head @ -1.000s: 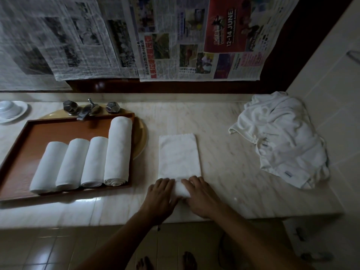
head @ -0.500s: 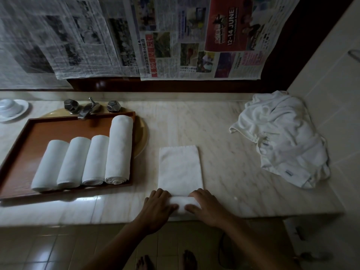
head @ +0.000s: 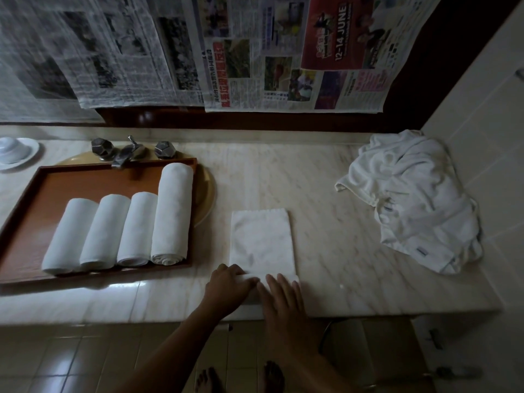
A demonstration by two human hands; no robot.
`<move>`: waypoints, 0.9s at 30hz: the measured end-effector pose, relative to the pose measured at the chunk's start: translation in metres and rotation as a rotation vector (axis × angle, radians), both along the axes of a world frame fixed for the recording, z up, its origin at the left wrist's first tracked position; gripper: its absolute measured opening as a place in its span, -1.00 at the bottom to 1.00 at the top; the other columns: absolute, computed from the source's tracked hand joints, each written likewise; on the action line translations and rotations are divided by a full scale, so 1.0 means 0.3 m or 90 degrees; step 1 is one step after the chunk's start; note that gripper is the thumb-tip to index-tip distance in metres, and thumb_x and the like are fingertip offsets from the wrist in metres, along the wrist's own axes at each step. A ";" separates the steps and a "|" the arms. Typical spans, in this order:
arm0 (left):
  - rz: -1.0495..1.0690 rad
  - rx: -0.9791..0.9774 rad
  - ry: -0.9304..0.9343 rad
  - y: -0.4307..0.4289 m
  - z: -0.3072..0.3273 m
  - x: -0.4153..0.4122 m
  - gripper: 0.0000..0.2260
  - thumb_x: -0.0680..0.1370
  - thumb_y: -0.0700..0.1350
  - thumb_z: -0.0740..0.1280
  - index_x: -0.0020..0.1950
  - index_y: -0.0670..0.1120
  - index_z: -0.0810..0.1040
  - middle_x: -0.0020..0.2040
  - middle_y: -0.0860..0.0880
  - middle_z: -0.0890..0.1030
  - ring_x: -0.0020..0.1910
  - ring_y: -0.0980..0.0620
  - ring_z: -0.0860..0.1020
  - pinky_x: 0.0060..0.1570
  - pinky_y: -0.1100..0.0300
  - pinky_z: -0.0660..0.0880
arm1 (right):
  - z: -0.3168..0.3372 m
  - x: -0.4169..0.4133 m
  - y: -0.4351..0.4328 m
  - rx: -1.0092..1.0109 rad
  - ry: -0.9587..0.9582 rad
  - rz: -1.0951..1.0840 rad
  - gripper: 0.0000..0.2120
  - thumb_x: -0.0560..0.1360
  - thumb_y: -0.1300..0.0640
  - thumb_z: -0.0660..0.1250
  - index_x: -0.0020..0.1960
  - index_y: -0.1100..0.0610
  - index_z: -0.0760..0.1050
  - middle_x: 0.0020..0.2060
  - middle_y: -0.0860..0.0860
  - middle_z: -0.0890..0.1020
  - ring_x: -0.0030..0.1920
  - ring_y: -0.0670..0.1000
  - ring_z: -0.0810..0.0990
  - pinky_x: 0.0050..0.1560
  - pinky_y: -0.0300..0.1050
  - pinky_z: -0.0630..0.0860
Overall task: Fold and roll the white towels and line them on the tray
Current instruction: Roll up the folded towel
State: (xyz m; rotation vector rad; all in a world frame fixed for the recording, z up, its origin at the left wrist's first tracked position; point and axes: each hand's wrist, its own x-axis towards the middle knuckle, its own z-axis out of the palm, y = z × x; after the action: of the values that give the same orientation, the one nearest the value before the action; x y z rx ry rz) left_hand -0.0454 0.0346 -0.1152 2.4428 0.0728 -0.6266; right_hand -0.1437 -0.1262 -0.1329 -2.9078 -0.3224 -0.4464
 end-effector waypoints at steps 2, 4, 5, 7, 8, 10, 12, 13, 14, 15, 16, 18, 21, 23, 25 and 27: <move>0.046 0.003 -0.015 -0.017 0.002 -0.001 -0.63 0.51 0.30 0.33 0.06 0.03 0.53 0.15 -0.09 0.56 0.13 -0.12 0.54 0.16 -0.07 0.53 | -0.015 -0.006 -0.008 -0.027 0.056 0.028 -0.51 0.58 0.17 0.09 0.45 0.15 0.50 0.42 0.14 0.52 0.44 0.24 0.47 0.42 0.27 0.25; 0.050 0.074 -0.101 -0.039 0.003 -0.023 -0.65 0.58 0.26 0.27 0.15 0.01 0.50 0.18 -0.07 0.53 0.14 -0.09 0.51 0.13 -0.04 0.49 | -0.015 0.025 -0.033 -0.031 0.078 0.043 -0.51 0.58 0.15 0.10 0.48 0.14 0.47 0.44 0.13 0.50 0.45 0.22 0.46 0.44 0.26 0.24; 0.040 0.105 -0.168 -0.047 0.001 -0.040 -0.65 0.61 0.23 0.23 0.22 0.00 0.49 0.20 -0.06 0.51 0.16 -0.07 0.49 0.14 -0.01 0.45 | -0.009 0.045 -0.047 -0.035 0.088 0.043 -0.51 0.58 0.14 0.10 0.48 0.14 0.47 0.44 0.12 0.50 0.45 0.22 0.46 0.45 0.25 0.23; -0.009 0.118 -0.302 -0.055 0.012 -0.071 -0.63 0.66 0.16 0.15 0.34 -0.03 0.47 0.26 -0.06 0.50 0.21 -0.06 0.48 0.18 -0.02 0.40 | -0.005 0.067 -0.060 -0.038 0.107 0.057 -0.50 0.57 0.12 0.12 0.48 0.13 0.46 0.44 0.11 0.50 0.45 0.21 0.46 0.48 0.22 0.18; -0.049 0.109 -0.346 -0.055 0.014 -0.083 -0.60 0.66 0.14 0.10 0.37 -0.05 0.46 0.29 -0.07 0.51 0.25 -0.07 0.48 0.23 -0.04 0.40 | -0.014 0.076 -0.062 -0.038 0.111 0.062 -0.49 0.56 0.11 0.14 0.49 0.13 0.44 0.46 0.10 0.48 0.46 0.20 0.44 0.51 0.21 0.14; -0.138 0.090 -0.369 -0.049 0.007 -0.105 -0.53 0.65 0.10 0.00 0.42 -0.08 0.46 0.36 -0.08 0.51 0.38 -0.09 0.45 0.35 -0.08 0.38 | -0.014 0.097 -0.066 -0.031 0.148 0.059 -0.45 0.55 0.06 0.24 0.53 0.10 0.38 0.47 0.08 0.46 0.47 0.18 0.42 0.54 0.18 0.09; -0.213 0.099 -0.355 -0.026 -0.013 -0.116 -0.46 0.66 0.12 -0.05 0.50 -0.10 0.43 0.47 -0.09 0.45 0.52 -0.12 0.34 0.47 -0.14 0.29 | -0.004 0.124 -0.065 -0.020 0.176 0.048 -0.43 0.57 0.00 0.28 0.56 0.07 0.32 0.46 0.06 0.46 0.45 0.15 0.42 0.52 0.17 0.13; -0.238 0.108 -0.350 -0.009 -0.027 -0.111 -0.44 0.67 0.15 -0.06 0.55 -0.09 0.39 0.53 -0.08 0.41 0.57 -0.11 0.28 0.51 -0.14 0.25 | 0.006 0.140 -0.061 -0.014 0.192 0.043 -0.43 0.58 -0.03 0.26 0.56 0.06 0.30 0.45 0.05 0.46 0.44 0.13 0.43 0.49 0.16 0.19; -0.258 0.111 -0.340 0.009 -0.036 -0.099 -0.41 0.67 0.21 -0.07 0.59 -0.07 0.33 0.57 -0.06 0.36 0.59 -0.09 0.23 0.53 -0.13 0.22 | 0.009 0.158 -0.058 -0.016 0.203 0.044 -0.43 0.58 -0.06 0.24 0.55 0.05 0.29 0.43 0.05 0.48 0.41 0.13 0.44 0.46 0.17 0.26; -0.276 0.106 -0.321 0.026 -0.040 -0.078 -0.36 0.66 0.29 -0.10 0.62 -0.04 0.28 0.60 -0.03 0.30 0.61 -0.05 0.18 0.55 -0.11 0.19 | 0.021 0.179 -0.057 -0.017 0.224 0.043 -0.43 0.57 -0.09 0.23 0.53 0.05 0.31 0.40 0.05 0.50 0.37 0.13 0.48 0.42 0.17 0.34; -0.297 0.098 -0.297 0.039 -0.031 -0.051 -0.30 0.64 0.35 -0.14 0.64 -0.02 0.23 0.62 0.00 0.25 0.62 -0.02 0.15 0.56 -0.09 0.17 | 0.026 0.200 -0.061 -0.022 0.232 0.041 -0.43 0.56 -0.15 0.20 0.51 0.05 0.33 0.35 0.04 0.52 0.32 0.13 0.51 0.36 0.17 0.40; -0.336 0.086 -0.247 0.057 -0.004 0.000 -0.26 0.60 0.42 -0.12 0.65 0.02 0.19 0.63 0.02 0.22 0.62 0.02 0.13 0.57 -0.02 0.12 | 0.057 0.237 -0.072 -0.035 0.275 0.046 -0.36 0.53 -0.28 0.10 0.50 0.03 0.34 0.31 0.03 0.54 0.26 0.12 0.52 0.30 0.15 0.43; -0.366 0.111 -0.227 0.081 0.027 0.043 -0.33 0.60 0.42 -0.03 0.59 0.07 0.26 0.56 0.06 0.35 0.53 0.06 0.28 0.48 -0.01 0.23 | 0.102 0.269 -0.094 -0.059 0.351 0.074 -0.33 0.54 -0.34 0.10 0.54 -0.01 0.24 0.38 0.02 0.46 0.32 0.12 0.44 0.34 0.13 0.31; -0.366 0.130 -0.220 0.097 0.033 0.041 -0.36 0.60 0.44 -0.03 0.54 0.10 0.31 0.50 0.10 0.41 0.47 0.09 0.36 0.41 -0.01 0.28 | 0.121 0.272 -0.100 -0.051 0.383 0.086 -0.34 0.56 -0.33 0.18 0.55 -0.04 0.21 0.41 0.01 0.43 0.36 0.11 0.40 0.36 0.12 0.27; -0.367 0.121 -0.215 0.105 0.029 0.020 -0.37 0.59 0.46 -0.04 0.49 0.13 0.36 0.44 0.14 0.46 0.40 0.11 0.41 0.35 0.01 0.31 | 0.137 0.257 -0.105 -0.038 0.418 0.088 -0.35 0.57 -0.35 0.17 0.55 -0.07 0.21 0.41 0.01 0.41 0.36 0.10 0.38 0.37 0.12 0.26; -0.350 0.075 -0.189 0.114 0.024 -0.013 -0.36 0.56 0.50 -0.10 0.41 0.16 0.41 0.35 0.18 0.49 0.30 0.13 0.43 0.28 0.01 0.33 | 0.145 0.228 -0.112 -0.026 0.450 0.092 -0.37 0.57 -0.34 0.17 0.54 -0.08 0.23 0.39 0.00 0.42 0.36 0.08 0.38 0.36 0.12 0.27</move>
State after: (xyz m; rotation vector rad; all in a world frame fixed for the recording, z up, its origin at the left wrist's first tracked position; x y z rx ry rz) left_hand -0.0492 0.0687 -0.1079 2.6508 -0.7184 -0.4835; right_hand -0.0754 -0.1598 -0.0894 -2.8199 -0.4163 0.6047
